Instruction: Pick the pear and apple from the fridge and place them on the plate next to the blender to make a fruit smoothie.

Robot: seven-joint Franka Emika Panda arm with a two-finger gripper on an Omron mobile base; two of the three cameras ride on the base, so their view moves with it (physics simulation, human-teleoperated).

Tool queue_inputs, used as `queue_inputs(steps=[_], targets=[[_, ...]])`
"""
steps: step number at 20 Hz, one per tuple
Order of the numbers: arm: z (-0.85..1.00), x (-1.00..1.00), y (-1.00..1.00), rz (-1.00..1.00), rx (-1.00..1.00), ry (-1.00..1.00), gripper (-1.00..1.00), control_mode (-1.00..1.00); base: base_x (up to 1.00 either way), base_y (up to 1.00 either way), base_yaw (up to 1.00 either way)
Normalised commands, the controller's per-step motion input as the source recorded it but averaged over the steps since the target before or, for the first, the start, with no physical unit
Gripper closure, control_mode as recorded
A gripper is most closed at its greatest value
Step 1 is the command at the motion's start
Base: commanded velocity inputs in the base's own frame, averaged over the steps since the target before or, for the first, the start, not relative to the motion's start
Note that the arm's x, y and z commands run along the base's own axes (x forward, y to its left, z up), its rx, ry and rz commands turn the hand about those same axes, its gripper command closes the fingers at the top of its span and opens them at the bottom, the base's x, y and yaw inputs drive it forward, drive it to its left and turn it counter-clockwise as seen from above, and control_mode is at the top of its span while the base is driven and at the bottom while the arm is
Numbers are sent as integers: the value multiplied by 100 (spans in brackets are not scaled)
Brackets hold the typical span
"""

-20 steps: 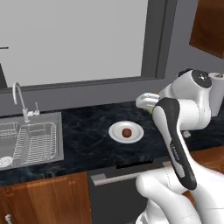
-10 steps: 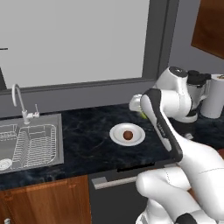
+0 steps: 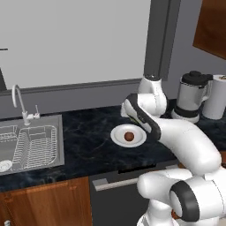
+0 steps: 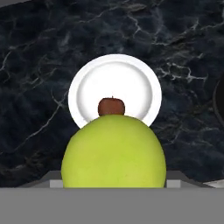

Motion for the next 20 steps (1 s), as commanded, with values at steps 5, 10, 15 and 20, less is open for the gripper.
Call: queue_inputs(steps=[5,10,15,20], targets=[[-72,65,22,0,-6,14,100,-100,0,0,0],[-47,24,-40,2,0,12,100,-100,0,0,0],[-13,15,-41,0,0,7,100,-100,0,0,0],[-46,39,0,0,0,11,100,-100,0,0,0]])
